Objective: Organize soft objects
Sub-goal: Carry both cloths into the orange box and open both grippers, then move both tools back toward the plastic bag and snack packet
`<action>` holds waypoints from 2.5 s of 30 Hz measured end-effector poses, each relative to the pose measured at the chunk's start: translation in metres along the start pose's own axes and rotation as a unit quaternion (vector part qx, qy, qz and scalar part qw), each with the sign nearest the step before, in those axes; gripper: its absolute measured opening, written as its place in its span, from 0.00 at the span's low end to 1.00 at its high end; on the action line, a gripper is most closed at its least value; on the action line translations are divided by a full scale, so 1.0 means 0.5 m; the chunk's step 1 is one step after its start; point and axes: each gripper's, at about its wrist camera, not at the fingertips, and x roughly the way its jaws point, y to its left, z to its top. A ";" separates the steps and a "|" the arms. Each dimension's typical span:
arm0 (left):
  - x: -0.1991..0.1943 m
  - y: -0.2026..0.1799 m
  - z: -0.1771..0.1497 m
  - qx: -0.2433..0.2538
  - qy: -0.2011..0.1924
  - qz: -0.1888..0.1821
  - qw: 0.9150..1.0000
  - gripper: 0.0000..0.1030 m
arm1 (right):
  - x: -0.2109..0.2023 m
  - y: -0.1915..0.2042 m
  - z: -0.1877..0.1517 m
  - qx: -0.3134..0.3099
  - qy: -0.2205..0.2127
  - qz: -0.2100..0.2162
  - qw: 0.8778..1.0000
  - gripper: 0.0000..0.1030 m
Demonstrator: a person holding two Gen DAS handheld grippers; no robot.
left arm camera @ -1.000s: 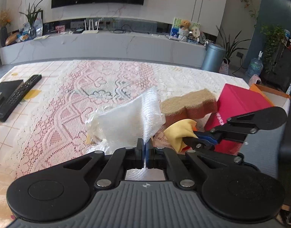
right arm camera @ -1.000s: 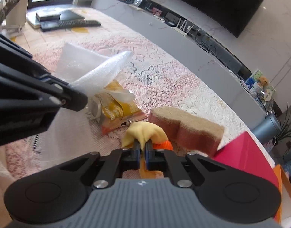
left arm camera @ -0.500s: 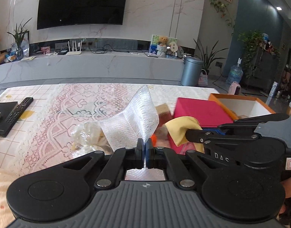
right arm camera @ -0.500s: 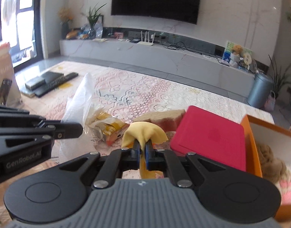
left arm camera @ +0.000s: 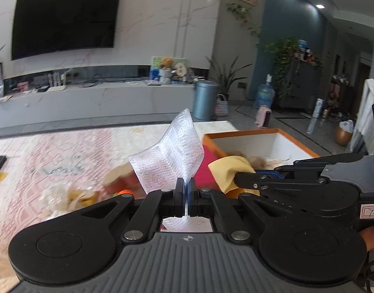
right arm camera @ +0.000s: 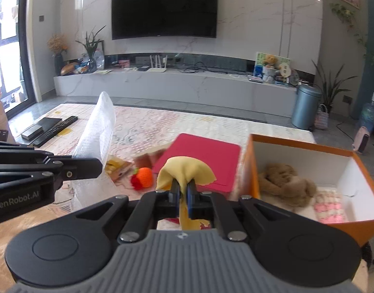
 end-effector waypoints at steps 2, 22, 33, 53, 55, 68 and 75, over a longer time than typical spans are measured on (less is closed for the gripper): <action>0.018 -0.021 0.020 0.005 0.001 -0.022 1.000 0.01 | -0.016 -0.027 0.008 -0.001 -0.001 -0.009 1.000 0.03; 0.311 -0.204 0.115 0.118 0.083 -0.088 0.986 0.01 | 0.108 -0.321 0.065 0.050 0.149 -0.073 0.985 0.03; 0.395 -0.259 0.063 0.231 0.098 -0.061 0.966 0.01 | 0.212 -0.377 0.014 0.066 0.261 -0.042 0.962 0.04; 0.431 -0.241 0.033 0.242 0.133 -0.054 0.960 0.38 | 0.265 -0.398 -0.013 0.090 0.301 -0.041 0.948 0.42; 0.422 -0.238 0.038 0.242 0.124 -0.051 0.961 0.45 | 0.258 -0.398 -0.008 0.084 0.299 -0.048 0.949 0.48; 0.316 -0.210 0.079 0.206 0.073 -0.040 0.975 0.55 | 0.164 -0.358 0.034 0.060 0.245 -0.086 0.964 0.63; 0.206 -0.154 0.082 0.146 0.036 -0.029 0.988 0.55 | 0.082 -0.271 0.030 0.041 0.157 -0.093 0.982 0.66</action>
